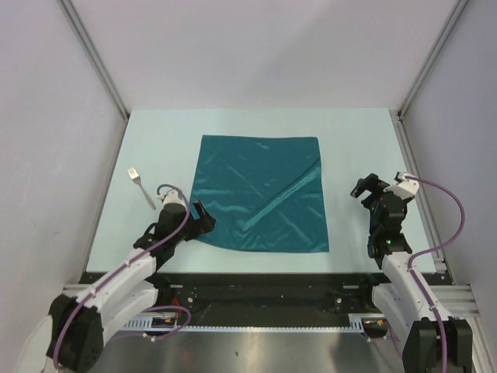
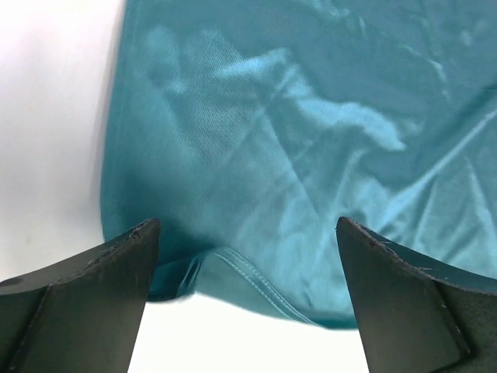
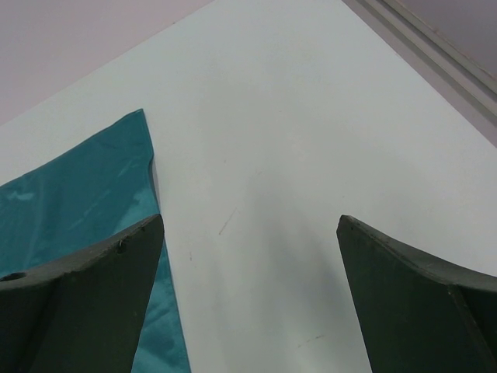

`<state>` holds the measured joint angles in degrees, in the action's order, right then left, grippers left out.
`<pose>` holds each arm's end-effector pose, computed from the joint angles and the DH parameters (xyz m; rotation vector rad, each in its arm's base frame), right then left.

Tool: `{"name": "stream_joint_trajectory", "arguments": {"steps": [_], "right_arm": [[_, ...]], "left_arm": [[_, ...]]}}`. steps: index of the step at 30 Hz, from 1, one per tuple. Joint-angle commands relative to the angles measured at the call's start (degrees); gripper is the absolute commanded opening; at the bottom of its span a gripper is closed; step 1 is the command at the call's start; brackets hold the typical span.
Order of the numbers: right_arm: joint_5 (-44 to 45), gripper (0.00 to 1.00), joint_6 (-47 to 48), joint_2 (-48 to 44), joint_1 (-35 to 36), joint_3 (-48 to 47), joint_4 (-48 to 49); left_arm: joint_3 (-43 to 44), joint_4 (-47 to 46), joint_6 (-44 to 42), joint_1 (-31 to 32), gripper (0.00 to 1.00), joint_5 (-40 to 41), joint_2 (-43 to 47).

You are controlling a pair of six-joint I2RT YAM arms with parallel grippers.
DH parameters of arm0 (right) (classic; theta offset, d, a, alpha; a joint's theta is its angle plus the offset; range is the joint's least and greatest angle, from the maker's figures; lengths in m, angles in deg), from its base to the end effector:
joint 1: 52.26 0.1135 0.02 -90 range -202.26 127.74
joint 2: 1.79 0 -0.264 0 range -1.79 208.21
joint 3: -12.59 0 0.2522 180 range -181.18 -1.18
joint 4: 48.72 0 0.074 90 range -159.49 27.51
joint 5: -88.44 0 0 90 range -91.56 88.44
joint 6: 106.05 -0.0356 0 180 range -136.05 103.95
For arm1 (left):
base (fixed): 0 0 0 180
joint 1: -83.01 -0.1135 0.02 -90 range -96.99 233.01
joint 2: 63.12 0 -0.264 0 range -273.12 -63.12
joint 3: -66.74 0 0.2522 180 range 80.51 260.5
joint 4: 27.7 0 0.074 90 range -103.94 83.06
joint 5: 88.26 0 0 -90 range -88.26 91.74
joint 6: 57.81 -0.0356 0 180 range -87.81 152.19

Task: Fold the napkin, place the utensils inside, and roll it up
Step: Fold the napkin

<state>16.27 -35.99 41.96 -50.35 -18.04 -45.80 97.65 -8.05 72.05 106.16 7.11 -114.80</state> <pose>0.1814 -0.0049 0.2197 0.4939 1.6686 0.0077 0.1626 -0.0659 0.1602 -0.3862 2.2846 -0.4665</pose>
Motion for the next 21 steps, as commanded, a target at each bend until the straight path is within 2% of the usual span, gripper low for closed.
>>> {"name": "stream_joint_trajectory", "arguments": {"steps": [1,9,12,14,17,18,20,21], "right_arm": [[1.69,1.00,-0.97,0.64,0.02,-2.74,-0.16],[-0.94,1.00,-1.41,3.01,0.02,-5.02,-4.10],[-5.77,1.00,-3.96,3.45,0.90,-6.69,-7.97],[-9.11,0.96,-5.71,3.54,3.52,-7.82,-10.70],[-9.30,0.93,-8.88,3.80,8.00,-12.03,-21.58],[-7.65,0.91,-9.58,4.06,12.20,-13.45,-27.27],[-4.04,0.90,-12.21,4.68,16.44,-15.91,-33.88],[-1.15,0.90,-13.09,5.90,20.02,-18.79,-40.87]], "left_arm": [[-1.85,7.72,4.53,0.22,1.00,1.05,8.86],[3.41,21.68,4.27,0.31,1.00,2.55,19.76],[7.28,25.65,3.56,0.22,1.00,2.81,21.61],[10.43,26.98,3.13,0.22,1.00,2.19,22.23],[17.44,27.68,-1.61,-0.13,1.00,2.46,20.49],[19.66,27.42,-3.62,-0.30,1.00,2.20,19.35],[27.19,27.24,-10.74,-1.70,1.00,-0.52,12.68],[29.85,27.59,-12.85,-2.32,1.00,-1.31,9.44]]}}
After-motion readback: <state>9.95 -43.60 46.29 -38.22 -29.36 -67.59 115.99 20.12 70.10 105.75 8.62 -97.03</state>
